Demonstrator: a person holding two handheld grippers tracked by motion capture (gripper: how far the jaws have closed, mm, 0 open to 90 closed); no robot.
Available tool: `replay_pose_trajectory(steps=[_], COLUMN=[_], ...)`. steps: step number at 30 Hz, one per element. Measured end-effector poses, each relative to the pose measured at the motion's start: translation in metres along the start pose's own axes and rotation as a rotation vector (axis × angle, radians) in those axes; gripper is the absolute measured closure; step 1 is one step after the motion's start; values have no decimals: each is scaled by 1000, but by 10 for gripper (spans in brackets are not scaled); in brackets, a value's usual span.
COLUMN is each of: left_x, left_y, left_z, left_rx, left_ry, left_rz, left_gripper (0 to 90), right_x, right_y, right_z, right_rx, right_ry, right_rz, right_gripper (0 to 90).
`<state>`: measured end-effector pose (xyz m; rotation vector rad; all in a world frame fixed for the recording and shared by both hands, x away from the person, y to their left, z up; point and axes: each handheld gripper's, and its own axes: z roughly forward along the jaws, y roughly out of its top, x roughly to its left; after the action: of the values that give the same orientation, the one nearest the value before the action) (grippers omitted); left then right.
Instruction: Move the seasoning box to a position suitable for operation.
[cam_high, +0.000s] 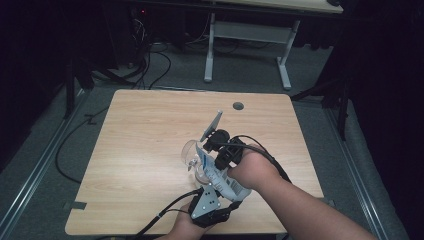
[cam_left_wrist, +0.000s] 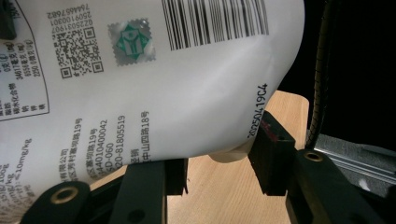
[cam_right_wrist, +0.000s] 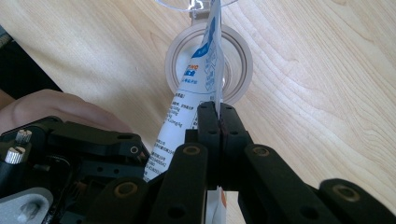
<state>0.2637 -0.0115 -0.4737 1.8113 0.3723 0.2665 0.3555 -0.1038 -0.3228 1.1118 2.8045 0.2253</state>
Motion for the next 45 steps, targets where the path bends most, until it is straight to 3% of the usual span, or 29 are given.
replay_pose_trajectory(steps=[29, 45], left_x=[6, 4], left_y=[5, 4], left_z=[9, 9], left_rx=[-3, -1], left_ry=[-19, -27], left_rz=[-5, -8], left_gripper=[615, 614], right_x=[-6, -8], right_y=[0, -3], right_z=[-1, 2], right_rx=[0, -8], right_ry=[-23, -10], right_rz=[22, 19], right_gripper=[900, 900])
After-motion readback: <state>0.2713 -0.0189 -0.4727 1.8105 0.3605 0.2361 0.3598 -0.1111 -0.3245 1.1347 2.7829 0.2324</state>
